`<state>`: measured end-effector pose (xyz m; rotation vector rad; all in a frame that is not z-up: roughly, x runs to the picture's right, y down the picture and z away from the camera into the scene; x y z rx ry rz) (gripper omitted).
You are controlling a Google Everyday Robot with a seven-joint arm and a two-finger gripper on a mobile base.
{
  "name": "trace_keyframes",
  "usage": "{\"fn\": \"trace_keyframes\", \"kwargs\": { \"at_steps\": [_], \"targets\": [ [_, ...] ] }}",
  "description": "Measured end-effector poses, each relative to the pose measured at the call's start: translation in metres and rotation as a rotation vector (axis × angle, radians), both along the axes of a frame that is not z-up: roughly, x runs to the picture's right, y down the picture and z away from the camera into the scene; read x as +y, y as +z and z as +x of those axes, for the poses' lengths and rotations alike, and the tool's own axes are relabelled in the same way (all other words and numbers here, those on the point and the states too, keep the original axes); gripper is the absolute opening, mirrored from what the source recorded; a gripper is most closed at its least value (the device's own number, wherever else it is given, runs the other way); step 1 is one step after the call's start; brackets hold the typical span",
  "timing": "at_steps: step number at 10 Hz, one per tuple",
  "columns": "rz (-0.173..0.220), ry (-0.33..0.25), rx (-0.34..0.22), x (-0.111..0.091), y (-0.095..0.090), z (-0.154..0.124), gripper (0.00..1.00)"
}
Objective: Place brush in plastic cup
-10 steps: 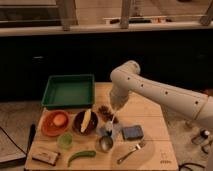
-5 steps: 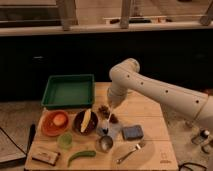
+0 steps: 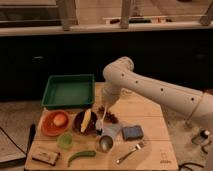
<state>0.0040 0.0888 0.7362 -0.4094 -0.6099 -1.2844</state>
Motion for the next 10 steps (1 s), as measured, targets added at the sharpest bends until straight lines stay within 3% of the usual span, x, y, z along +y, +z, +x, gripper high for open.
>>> {"fn": "trace_keyframes", "kwargs": {
  "at_steps": [5, 10],
  "targets": [
    [-0.052, -0.095, -0.045, 0.024, -0.021, -0.043, 0.00],
    [-0.127, -0.244, -0.076, 0.060, -0.029, -0.096, 0.00]
  ]
}}
